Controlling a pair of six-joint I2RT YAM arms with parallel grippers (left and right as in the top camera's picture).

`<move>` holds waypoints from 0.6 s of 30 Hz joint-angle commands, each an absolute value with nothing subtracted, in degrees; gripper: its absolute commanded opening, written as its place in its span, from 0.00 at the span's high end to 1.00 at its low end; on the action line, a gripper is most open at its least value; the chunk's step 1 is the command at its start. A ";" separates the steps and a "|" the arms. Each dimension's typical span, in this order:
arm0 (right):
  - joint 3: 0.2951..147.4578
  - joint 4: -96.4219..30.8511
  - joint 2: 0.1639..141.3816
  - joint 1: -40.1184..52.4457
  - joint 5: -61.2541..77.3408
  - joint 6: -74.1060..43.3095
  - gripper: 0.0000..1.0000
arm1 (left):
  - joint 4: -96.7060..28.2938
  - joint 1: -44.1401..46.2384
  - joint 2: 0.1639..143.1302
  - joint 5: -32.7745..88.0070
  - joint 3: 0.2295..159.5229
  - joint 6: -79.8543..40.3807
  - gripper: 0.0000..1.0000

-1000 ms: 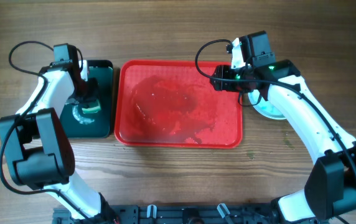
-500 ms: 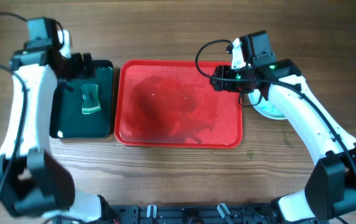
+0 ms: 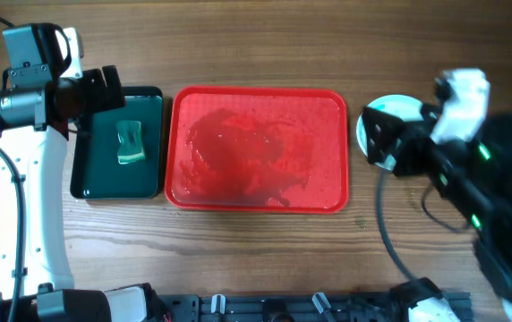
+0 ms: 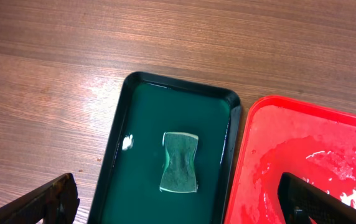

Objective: Clean dirty plates on tray and stack at the side

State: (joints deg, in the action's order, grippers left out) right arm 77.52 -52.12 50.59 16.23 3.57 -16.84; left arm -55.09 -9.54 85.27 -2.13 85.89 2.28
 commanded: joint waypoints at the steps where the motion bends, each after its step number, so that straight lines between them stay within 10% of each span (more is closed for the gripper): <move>1: 78.39 -55.51 44.73 16.16 4.05 -16.71 0.00 | -54.96 -9.50 85.27 -2.46 86.26 2.13 0.00; 10: 75.31 -60.07 41.45 16.16 -9.56 -15.44 0.00 | -54.96 -9.50 85.27 -2.46 86.26 2.13 0.00; 18: 42.92 -22.72 29.32 2.96 13.78 4.12 0.00 | -54.96 -9.50 85.27 -2.46 86.26 2.13 0.00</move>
State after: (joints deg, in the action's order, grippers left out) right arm 52.25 -29.63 35.73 6.81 2.66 -2.15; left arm -55.11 -9.54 85.27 -2.13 85.89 2.28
